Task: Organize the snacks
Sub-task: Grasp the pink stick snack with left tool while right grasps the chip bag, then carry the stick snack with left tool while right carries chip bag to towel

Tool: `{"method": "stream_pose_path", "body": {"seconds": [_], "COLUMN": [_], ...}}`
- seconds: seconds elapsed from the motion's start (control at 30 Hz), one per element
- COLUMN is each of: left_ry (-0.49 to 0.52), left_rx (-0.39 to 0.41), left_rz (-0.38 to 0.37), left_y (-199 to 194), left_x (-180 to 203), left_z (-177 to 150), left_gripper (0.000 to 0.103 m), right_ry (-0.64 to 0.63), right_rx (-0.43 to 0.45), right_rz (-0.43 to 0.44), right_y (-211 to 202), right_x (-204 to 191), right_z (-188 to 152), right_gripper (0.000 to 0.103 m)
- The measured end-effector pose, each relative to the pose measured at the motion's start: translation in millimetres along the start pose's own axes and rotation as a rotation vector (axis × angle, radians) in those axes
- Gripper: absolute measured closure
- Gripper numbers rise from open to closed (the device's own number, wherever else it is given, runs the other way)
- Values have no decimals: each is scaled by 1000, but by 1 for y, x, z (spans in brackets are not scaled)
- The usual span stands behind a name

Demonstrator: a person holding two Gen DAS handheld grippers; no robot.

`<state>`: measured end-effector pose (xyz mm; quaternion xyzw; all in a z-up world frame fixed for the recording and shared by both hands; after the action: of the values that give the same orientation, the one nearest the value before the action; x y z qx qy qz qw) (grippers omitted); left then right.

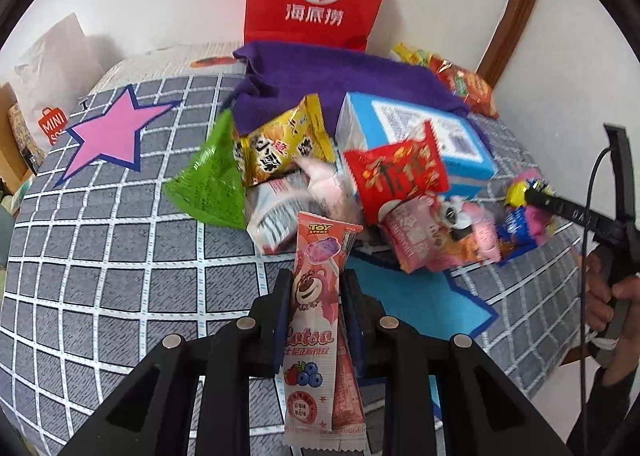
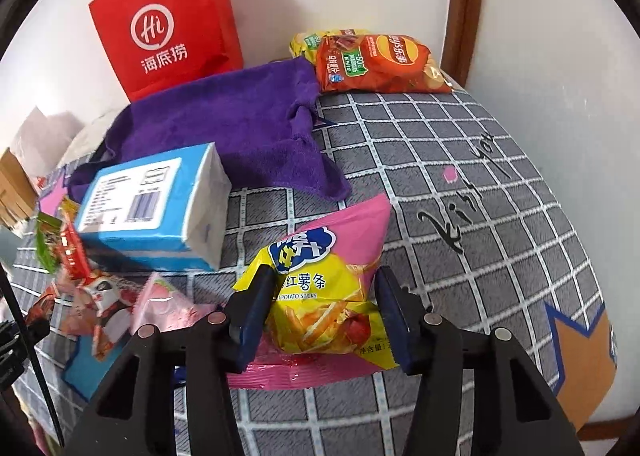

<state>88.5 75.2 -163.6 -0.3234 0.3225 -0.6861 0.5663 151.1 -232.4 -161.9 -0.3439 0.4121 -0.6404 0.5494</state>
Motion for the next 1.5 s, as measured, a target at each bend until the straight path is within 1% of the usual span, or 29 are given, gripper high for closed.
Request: {"method": "stream_pose_path", "body": {"seconds": [0.1, 0.27, 0.43, 0.63, 0.73, 0.9, 1.2, 1.5], "left_ry": [2, -10, -21, -28, -20, -13, 45, 63], "left_rx": [36, 75, 103, 140, 146, 151, 175, 164], "left_rz": [1, 9, 29, 51, 67, 77, 104, 119], "left_y": [-16, -32, -41, -47, -43, -35, -18, 14], "left_x": [-2, -5, -12, -21, -24, -28, -24, -27], "left_z": [3, 13, 33, 66, 82, 108, 161, 203], "left_gripper": [80, 80, 80, 80, 80, 80, 80, 80], "right_ry": [11, 12, 4, -2, -31, -37, -70, -97], "right_rx": [11, 42, 82, 132, 139, 134, 142, 134], "right_rz": [-1, 31, 41, 81, 91, 125, 157, 191], "right_y": [-12, -38, -59, -72, -69, -60, -42, -5], "right_x": [-1, -9, -17, -31, -43, -57, -87, -115], "right_z": [0, 3, 17, 42, 52, 70, 107, 146], "right_gripper": [51, 51, 51, 51, 52, 52, 52, 52]}}
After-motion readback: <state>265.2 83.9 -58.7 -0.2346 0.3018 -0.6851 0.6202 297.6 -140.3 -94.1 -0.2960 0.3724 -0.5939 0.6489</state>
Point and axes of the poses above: each gripper's, at about its wrist camera, not at the fingertips, and y roughly the way its jaws point, x to its right, z to its top, the point moved 1 cm from there along y, roughly the way its jaws point, and after that the axes turned 10 degrees about y, right-handed, at the moved point
